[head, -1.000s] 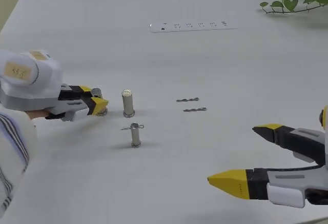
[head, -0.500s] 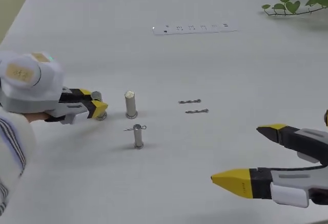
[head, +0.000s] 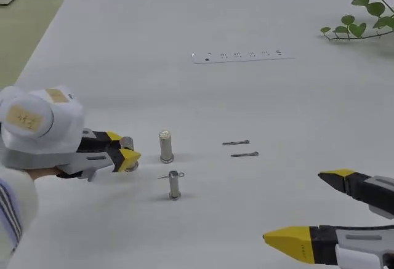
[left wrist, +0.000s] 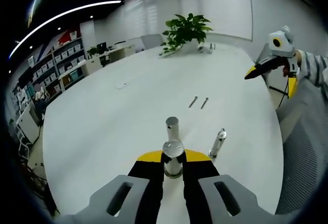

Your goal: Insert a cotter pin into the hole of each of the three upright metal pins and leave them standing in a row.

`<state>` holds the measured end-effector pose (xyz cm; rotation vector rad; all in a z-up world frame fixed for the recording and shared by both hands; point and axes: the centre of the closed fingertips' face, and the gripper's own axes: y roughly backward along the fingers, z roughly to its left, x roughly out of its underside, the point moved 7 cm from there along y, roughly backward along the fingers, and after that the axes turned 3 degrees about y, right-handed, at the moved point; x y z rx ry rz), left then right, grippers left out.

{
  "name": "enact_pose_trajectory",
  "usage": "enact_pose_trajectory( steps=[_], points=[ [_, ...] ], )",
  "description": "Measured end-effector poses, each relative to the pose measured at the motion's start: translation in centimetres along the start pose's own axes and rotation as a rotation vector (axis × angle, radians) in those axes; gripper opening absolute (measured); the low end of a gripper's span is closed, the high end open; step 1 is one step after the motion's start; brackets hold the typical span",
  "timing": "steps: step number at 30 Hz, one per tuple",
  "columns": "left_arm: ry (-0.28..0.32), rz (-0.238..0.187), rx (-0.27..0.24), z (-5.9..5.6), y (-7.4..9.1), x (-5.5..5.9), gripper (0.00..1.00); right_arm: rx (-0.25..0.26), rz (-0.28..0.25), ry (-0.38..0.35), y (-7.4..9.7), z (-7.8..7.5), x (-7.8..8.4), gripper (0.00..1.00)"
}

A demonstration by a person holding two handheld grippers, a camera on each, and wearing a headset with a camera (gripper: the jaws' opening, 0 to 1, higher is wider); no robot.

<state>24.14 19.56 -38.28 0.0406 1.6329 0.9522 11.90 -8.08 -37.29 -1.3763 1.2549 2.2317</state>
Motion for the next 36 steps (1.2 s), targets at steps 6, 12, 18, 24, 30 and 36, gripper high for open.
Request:
enact_pose_trajectory(
  steps=[6,12,18,24,30,36],
  points=[
    [0.006,-0.043,0.03,-1.7,1.1,-1.6,0.09,-0.018,-0.014,0.003,-0.1,0.4,-0.1,0.95],
    [-0.006,-0.084,0.055,-3.5,2.2,-3.1,0.09,-0.027,-0.011,0.007,-0.2,0.6,0.1,0.95],
    [-0.035,-0.109,0.09,-5.2,2.7,-4.5,0.09,-0.036,-0.003,0.014,-0.2,0.7,0.2,0.95],
    [-0.059,-0.126,0.132,-7.0,2.2,-5.3,0.09,-0.043,-0.01,0.025,-0.2,0.9,0.2,0.94],
    [-0.081,-0.143,0.18,-9.0,1.3,-6.0,0.09,-0.035,-0.016,0.014,-0.1,0.9,0.2,0.94],
    [-0.085,-0.141,0.232,-11.0,-0.4,-5.9,0.09,-0.04,-0.012,0.014,0.1,1.0,0.3,0.94]
  ],
)
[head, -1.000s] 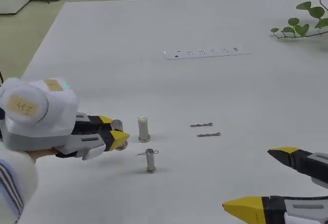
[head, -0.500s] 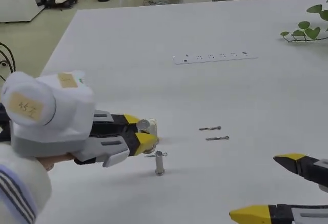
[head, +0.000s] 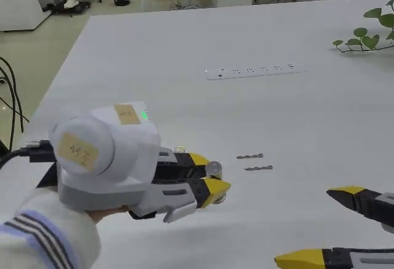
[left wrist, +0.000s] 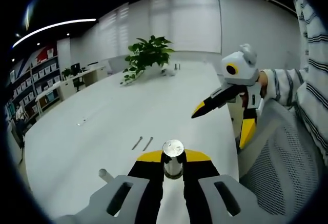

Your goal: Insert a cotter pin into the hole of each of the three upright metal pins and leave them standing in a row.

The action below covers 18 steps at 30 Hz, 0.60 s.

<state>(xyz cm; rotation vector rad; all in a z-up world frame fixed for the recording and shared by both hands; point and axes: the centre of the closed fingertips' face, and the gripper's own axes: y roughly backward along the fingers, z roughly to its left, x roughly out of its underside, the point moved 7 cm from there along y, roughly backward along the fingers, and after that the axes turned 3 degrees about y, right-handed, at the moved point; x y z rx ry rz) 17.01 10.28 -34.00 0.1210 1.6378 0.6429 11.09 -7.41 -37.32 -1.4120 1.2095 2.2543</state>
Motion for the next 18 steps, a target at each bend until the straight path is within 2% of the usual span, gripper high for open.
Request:
enact_pose_trajectory(
  steps=[11,18],
  points=[
    [0.011,0.0,0.034,-1.3,-2.0,0.8,0.09,0.004,0.009,-0.007,0.2,-0.2,0.3,0.93],
    [-0.016,0.02,0.046,-1.9,-2.9,1.5,0.09,0.007,0.013,-0.012,0.3,-0.3,0.3,0.93]
  ],
)
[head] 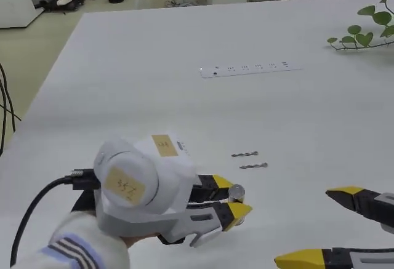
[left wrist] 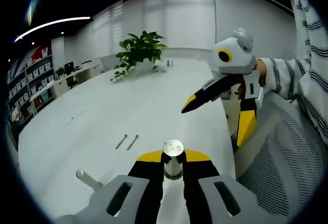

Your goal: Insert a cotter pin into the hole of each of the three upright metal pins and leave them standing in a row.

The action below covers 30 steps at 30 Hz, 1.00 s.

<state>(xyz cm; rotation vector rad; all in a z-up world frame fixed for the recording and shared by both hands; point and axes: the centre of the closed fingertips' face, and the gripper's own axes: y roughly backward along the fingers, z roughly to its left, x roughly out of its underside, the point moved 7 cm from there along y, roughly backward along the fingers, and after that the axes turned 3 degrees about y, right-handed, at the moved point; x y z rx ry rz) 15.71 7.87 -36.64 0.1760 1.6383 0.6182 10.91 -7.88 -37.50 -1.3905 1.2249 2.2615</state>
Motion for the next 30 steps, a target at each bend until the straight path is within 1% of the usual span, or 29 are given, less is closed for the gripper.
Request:
enact_pose_trajectory(
  steps=[3,5,8,10,14,22,28,30],
  points=[
    [-0.016,0.017,0.003,-0.2,-0.5,0.5,0.09,0.003,0.001,0.0,0.0,0.0,0.0,0.93],
    [-0.011,0.027,0.004,-0.2,-0.7,0.7,0.09,0.003,0.006,-0.007,0.0,0.0,0.1,0.94],
    [-0.022,0.04,0.003,-0.2,-1.1,1.2,0.09,0.006,0.011,-0.012,0.0,-0.1,0.2,0.94],
    [-0.022,0.041,0.002,-0.2,-1.2,1.4,0.09,0.007,0.011,-0.013,0.0,-0.1,0.3,0.94],
    [0.002,0.041,0.005,-0.2,-1.5,1.9,0.09,0.007,0.012,-0.009,0.1,-0.2,0.4,0.93],
    [-0.014,0.055,0.001,-0.1,-2.1,2.6,0.09,0.007,0.017,-0.011,0.1,-0.1,0.4,0.93],
    [-0.007,0.071,0.002,0.0,-2.3,3.1,0.09,0.009,0.019,-0.008,0.2,-0.1,0.4,0.93],
    [0.006,0.066,0.003,-0.1,-2.4,3.3,0.09,0.01,0.023,-0.009,0.2,-0.2,0.4,0.93]
  ],
)
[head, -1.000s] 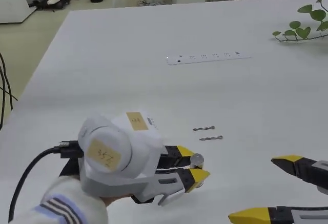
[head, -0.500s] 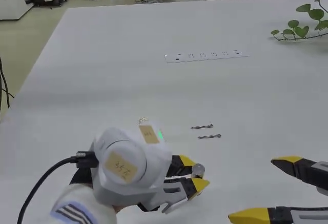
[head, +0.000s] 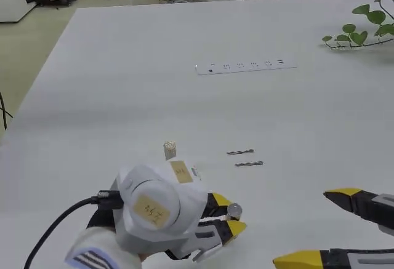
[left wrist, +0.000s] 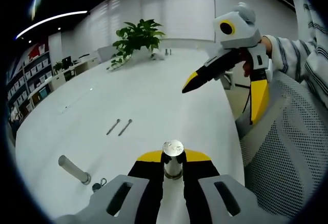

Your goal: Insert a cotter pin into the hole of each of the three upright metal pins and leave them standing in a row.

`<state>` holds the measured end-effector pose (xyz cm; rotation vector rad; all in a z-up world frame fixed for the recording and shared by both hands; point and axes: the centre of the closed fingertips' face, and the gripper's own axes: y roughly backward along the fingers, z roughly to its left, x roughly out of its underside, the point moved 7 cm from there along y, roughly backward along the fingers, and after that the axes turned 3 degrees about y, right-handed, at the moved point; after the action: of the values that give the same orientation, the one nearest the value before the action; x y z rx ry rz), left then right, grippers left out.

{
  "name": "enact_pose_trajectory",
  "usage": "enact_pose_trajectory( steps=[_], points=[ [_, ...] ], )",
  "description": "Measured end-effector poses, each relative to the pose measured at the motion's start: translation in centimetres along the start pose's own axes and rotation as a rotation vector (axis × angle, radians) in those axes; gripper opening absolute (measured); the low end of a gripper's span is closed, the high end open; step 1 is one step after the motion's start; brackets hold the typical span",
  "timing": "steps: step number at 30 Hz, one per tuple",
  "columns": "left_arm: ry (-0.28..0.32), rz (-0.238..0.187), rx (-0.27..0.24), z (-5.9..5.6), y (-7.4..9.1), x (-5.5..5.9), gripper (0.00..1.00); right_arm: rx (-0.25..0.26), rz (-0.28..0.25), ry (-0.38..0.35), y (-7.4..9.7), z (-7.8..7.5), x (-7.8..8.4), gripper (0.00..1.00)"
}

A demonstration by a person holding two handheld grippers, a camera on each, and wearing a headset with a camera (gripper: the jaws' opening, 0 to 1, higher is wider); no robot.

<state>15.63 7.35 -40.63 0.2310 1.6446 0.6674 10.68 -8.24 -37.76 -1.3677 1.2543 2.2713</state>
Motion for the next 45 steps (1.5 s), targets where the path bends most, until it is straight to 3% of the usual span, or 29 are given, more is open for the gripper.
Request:
enact_pose_trajectory(
  steps=[17,20,25,40,42,45],
  points=[
    [0.0,0.008,0.002,-0.2,-0.5,1.6,0.09,-0.002,0.006,-0.013,0.0,0.0,0.1,0.93],
    [0.035,-0.007,0.007,-0.1,-0.5,1.6,0.09,-0.001,0.002,-0.016,0.0,0.1,0.1,0.93],
    [0.004,-0.008,0.005,-0.2,-0.5,1.6,0.1,-0.008,-0.004,-0.021,-0.1,0.2,0.0,0.93],
    [0.014,-0.018,-0.017,-0.3,-0.4,1.7,0.1,-0.004,0.007,-0.02,-0.1,0.3,0.1,0.93],
    [0.028,-0.036,-0.015,-0.3,-0.2,1.4,0.1,-0.007,0.006,-0.022,-0.2,0.4,0.1,0.93],
    [0.05,-0.099,-0.009,-0.2,0.4,0.2,0.12,-0.01,0.008,-0.017,-0.2,0.4,0.1,0.93]
  ],
)
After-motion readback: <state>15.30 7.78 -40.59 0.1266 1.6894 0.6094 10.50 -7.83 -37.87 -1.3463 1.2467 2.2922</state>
